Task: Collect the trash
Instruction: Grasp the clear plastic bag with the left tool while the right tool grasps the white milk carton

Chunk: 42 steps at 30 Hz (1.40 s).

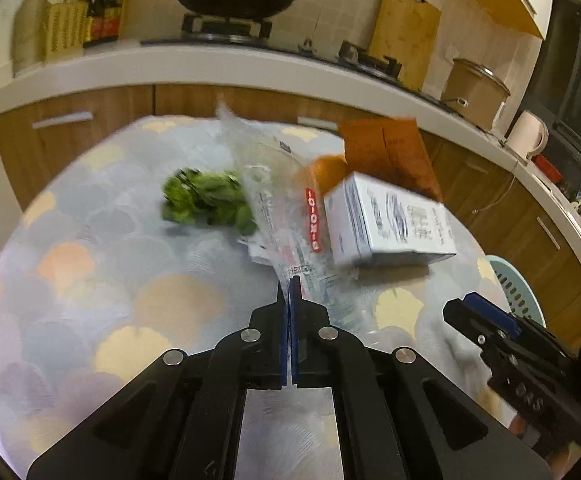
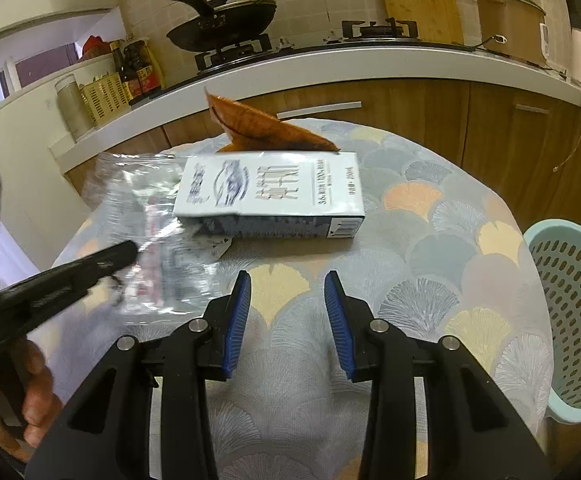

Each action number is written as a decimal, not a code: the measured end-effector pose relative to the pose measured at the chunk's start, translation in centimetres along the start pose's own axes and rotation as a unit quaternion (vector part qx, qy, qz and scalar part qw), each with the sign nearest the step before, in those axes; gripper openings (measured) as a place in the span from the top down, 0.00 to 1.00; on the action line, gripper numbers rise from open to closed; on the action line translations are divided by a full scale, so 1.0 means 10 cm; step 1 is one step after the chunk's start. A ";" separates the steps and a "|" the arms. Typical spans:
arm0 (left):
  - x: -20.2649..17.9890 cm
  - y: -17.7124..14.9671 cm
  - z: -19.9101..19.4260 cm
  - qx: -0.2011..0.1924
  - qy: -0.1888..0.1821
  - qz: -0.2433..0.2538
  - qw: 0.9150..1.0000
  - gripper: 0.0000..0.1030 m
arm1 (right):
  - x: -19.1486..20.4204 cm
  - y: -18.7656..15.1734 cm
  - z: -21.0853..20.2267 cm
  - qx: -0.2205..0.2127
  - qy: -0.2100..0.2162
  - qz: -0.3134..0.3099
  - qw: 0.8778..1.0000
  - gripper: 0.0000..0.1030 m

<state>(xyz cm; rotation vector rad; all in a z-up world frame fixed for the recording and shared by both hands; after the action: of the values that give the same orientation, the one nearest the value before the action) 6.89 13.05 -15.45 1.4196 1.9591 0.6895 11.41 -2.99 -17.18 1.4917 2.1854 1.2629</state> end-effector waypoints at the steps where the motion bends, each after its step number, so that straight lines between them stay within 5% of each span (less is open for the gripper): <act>1: 0.03 0.01 -0.05 -0.004 0.001 0.000 1.000 1.00 | -0.01 0.01 0.00 0.003 -0.002 0.004 1.000 0.66; 6: 0.32 0.08 -0.31 -0.028 0.021 -0.017 0.999 1.00 | -0.13 0.21 -0.02 -0.008 -0.010 0.000 1.000 0.66; 13: 0.68 0.15 -0.45 -0.047 0.042 -0.054 0.997 1.00 | -0.36 0.59 0.17 0.019 0.037 0.019 0.999 0.49; 20: 0.82 0.18 -0.49 -0.052 0.044 -0.065 0.996 1.00 | -0.31 0.53 0.46 0.071 0.090 0.034 0.993 0.47; 26: 0.84 0.16 -0.52 -0.054 0.042 -0.071 0.995 1.00 | 0.12 0.33 0.38 0.083 0.119 -0.025 0.989 0.47; 34: 0.90 0.15 -0.62 -0.063 0.040 -0.088 0.993 1.00 | 1.03 -0.05 0.02 0.098 0.204 -0.132 0.965 0.47; 37: 0.89 0.14 -0.64 -0.064 0.037 -0.084 0.994 1.00 | 1.10 0.00 -0.12 0.088 0.210 -0.155 0.961 0.47; 42: 0.86 0.12 -0.61 -0.062 0.028 -0.083 0.994 1.00 | 1.00 0.10 0.03 0.080 0.148 -0.165 0.972 0.39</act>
<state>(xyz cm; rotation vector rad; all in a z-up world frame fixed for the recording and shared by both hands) 1.19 21.29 -11.97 1.1612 2.0138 0.7673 7.59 5.71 -13.90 0.9724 2.6460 1.2843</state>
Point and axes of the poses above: each gripper's, at about its wrist camera, not at the fingertips, and z roughly the way its jaws point, x to its left, y to its top, the point moved 7 cm from there along z, roughly the way its jaws point, and after that the axes turned 4 degrees about y, right-handed, at the moved point
